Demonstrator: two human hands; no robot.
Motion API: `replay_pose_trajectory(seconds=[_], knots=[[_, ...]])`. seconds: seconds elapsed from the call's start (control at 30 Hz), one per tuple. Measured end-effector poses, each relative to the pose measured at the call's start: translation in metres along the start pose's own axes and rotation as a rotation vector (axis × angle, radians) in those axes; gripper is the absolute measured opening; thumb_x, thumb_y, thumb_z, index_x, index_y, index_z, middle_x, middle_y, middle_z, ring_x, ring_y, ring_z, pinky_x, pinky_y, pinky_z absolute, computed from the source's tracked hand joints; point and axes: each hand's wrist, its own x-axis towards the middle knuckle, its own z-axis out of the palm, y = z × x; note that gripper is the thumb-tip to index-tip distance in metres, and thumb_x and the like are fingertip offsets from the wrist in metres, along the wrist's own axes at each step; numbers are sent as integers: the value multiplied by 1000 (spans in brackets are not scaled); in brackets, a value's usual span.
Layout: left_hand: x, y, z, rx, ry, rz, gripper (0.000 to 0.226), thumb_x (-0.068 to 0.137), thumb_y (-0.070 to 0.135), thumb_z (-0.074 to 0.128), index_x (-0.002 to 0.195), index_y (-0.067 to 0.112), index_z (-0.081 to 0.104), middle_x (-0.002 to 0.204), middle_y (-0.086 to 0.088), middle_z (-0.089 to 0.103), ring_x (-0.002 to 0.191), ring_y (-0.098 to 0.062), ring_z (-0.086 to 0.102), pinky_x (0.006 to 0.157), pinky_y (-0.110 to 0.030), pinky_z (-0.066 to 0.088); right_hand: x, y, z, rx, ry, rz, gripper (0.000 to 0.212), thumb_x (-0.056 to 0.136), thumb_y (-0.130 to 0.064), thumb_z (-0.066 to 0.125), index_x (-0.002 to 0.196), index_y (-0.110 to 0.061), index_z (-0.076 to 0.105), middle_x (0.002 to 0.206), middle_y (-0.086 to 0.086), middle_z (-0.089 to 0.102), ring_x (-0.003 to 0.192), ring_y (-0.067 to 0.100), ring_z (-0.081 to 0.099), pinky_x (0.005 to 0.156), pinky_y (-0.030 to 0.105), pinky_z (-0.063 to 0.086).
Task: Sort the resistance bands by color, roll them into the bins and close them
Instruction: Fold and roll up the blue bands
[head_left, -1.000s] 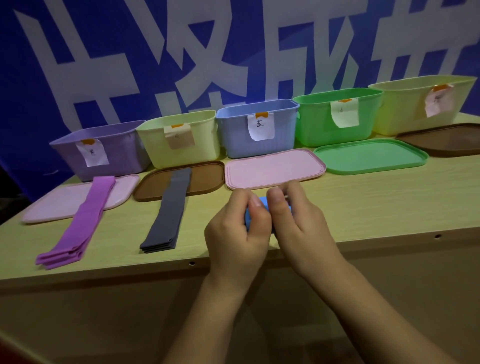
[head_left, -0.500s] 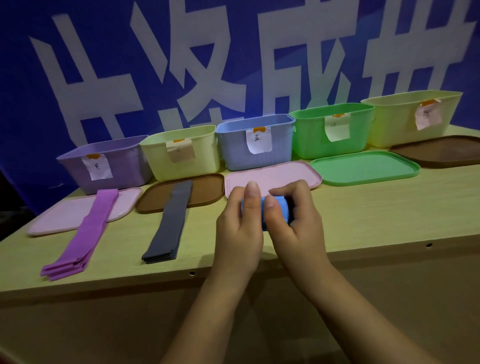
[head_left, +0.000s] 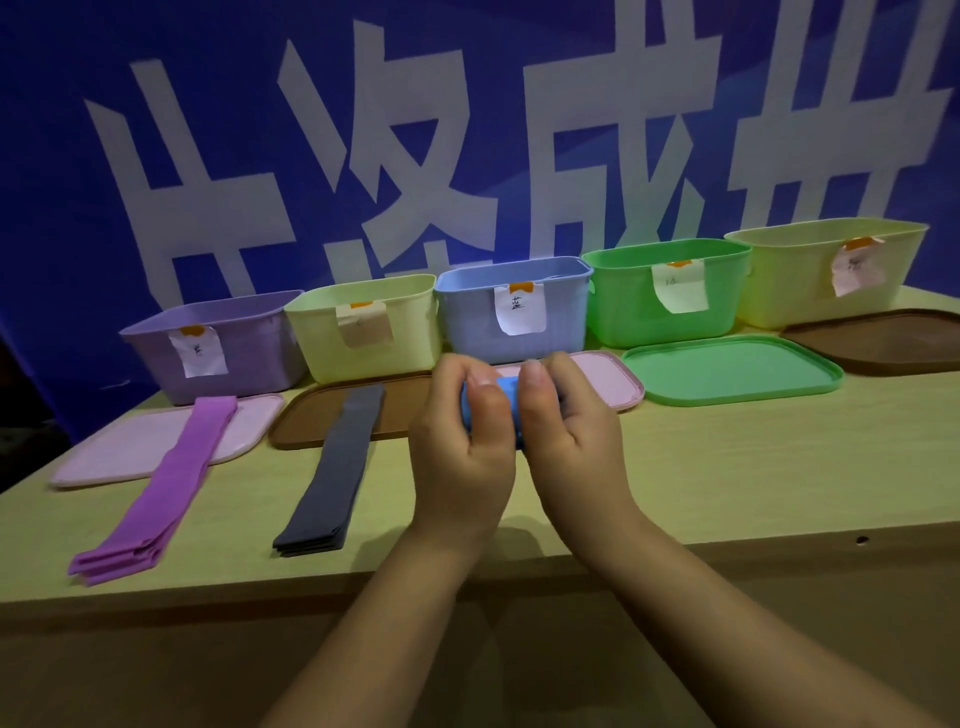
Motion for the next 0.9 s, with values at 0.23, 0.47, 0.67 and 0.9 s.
replay_pose_trajectory(seconds=[0.23,0.47,0.67,0.9], knots=[[46,-32,24,-149,-87,-130,30,86,59,31,92,33,45,87,1,54,82,-21,58,73,-40,53,72,37,-1,-178,-87,-192,30,87,-51,34,78,-23,43,59,-10,44,56,2,44,50,14,34],[92,-101,61,-240,-130,-401,39,86,56,32,98,21,44,70,-5,49,52,-4,48,48,-15,41,144,125,10,-199,-232,-115,25,90,-46,40,88,-21,47,69,-14,49,63,-5,50,55,7,35],[160,-106,68,-331,-230,-734,39,83,45,40,102,13,51,73,-4,55,54,-12,49,52,-26,46,195,131,20,-112,-219,192,28,89,-47,43,90,-22,55,73,-9,57,66,2,55,58,14,41],[253,-72,55,-250,-448,-909,40,87,7,63,121,25,56,108,0,63,72,-9,66,65,-19,53,253,95,25,37,-74,601,36,84,-57,42,87,-31,66,78,-12,66,69,3,57,60,20,44]])
